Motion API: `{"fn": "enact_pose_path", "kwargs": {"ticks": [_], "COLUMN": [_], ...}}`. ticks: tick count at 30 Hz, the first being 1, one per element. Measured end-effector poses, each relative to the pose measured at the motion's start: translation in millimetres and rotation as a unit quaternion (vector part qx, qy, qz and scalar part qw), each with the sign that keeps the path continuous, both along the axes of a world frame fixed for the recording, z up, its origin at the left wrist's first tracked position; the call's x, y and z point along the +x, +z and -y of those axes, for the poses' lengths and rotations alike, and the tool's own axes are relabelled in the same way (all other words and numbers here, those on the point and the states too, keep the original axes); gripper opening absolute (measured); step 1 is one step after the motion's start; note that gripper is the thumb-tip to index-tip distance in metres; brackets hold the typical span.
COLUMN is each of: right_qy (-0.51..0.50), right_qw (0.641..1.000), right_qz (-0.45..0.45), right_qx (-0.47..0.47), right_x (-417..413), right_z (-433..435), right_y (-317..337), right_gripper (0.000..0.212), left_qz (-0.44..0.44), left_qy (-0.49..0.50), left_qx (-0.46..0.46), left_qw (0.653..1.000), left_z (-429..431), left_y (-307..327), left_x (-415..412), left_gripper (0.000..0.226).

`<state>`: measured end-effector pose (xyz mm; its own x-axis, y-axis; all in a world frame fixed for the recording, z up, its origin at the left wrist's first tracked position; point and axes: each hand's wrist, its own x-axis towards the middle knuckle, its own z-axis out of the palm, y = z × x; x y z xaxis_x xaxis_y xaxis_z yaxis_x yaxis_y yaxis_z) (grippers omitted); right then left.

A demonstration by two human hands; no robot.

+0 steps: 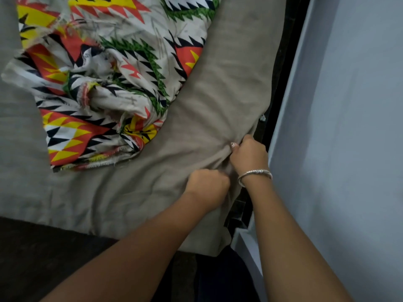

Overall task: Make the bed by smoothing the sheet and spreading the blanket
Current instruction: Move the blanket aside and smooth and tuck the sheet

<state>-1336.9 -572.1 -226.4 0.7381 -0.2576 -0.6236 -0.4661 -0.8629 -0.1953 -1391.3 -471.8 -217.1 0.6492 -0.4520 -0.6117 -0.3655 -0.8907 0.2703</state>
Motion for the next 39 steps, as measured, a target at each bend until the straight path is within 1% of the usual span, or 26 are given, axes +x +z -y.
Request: {"fn": "enact_pose_path", "kwargs": {"ticks": [3,6,7,8,10,11,12,13,14,15,17,18,20,22,23,25,27,30,32,34,36,39], "right_qy": [0.020,-0.004,-0.013,-0.014,0.019,0.050,0.090,0.140,0.194,0.245,0.310,0.314,0.265,0.186,0.160,0.157,0.227,0.380,0.448,0.473,0.461,0.385], "right_qw": [1.000,0.999,0.999,0.999,0.991,0.982,0.971,0.960,0.950,0.945,0.939,0.940,0.959,0.979,0.983,0.977,0.959,0.910,0.873,0.854,0.857,0.895], "right_qz": [-0.001,-0.023,-0.009,0.026,0.126,0.180,0.220,0.244,0.246,0.218,0.151,0.130,0.095,0.067,0.069,0.125,0.160,0.164,0.192,0.215,0.227,0.223], "right_qx": [-0.007,-0.041,-0.043,-0.041,-0.040,-0.038,-0.030,-0.017,-0.007,-0.002,-0.015,-0.025,-0.040,-0.047,-0.060,-0.078,-0.061,-0.019,-0.020,-0.021,-0.030,-0.030], "right_x": [3,-8,-12,-15,-15,-13,-10,-5,-1,2,5,6,2,1,4,25,58,112,137,154,166,191], "right_z": [14,26,25,23,11,4,-4,-11,-17,-20,-19,-14,-5,-5,-8,-15,-25,-43,-41,-25,-7,14], "right_y": [-2,0,1,3,7,7,6,1,-5,-12,-26,-32,-36,-32,-29,-21,-19,-31,-44,-55,-59,-55], "right_gripper": [0.024,0.022,0.022,0.022,0.024,0.027,0.030,0.035,0.042,0.051,0.062,0.065,0.067,0.067,0.067,0.069,0.065,0.059,0.057,0.057,0.057,0.060], "left_qz": [-0.027,-0.090,-0.082,-0.028,0.144,0.202,0.234,0.238,0.229,0.214,0.160,0.137,0.115,0.139,0.162,0.163,0.131,0.118,0.157,0.194,0.201,0.216], "left_qy": [-0.005,0.000,0.011,0.036,0.114,0.158,0.199,0.232,0.250,0.255,0.225,0.195,0.148,0.105,0.108,0.172,0.236,0.273,0.283,0.276,0.272,0.266], "left_qx": [-0.040,-0.071,-0.082,-0.111,-0.164,-0.162,-0.137,-0.103,-0.067,-0.043,-0.009,0.004,-0.006,-0.037,-0.049,-0.086,-0.091,-0.040,0.004,0.012,-0.025,-0.090], "left_qw": [0.999,0.993,0.993,0.993,0.969,0.953,0.942,0.937,0.938,0.942,0.961,0.971,0.982,0.984,0.980,0.968,0.959,0.954,0.946,0.941,0.941,0.935], "left_z": [3,2,1,-2,-8,-12,-17,-21,-25,-30,-35,-35,-34,-31,-30,-29,-38,-52,-49,-32,-12,5], "left_y": [0,1,1,0,-3,-7,-13,-19,-24,-29,-38,-41,-43,-35,-29,-23,-22,-35,-46,-51,-54,-54], "left_x": [-5,-12,-14,-15,-12,-9,-4,1,8,14,22,23,27,35,43,70,102,140,148,149,158,196], "left_gripper": [0.026,0.029,0.030,0.030,0.027,0.024,0.025,0.033,0.045,0.056,0.068,0.070,0.074,0.071,0.068,0.067,0.067,0.064,0.066,0.069,0.068,0.064]}}
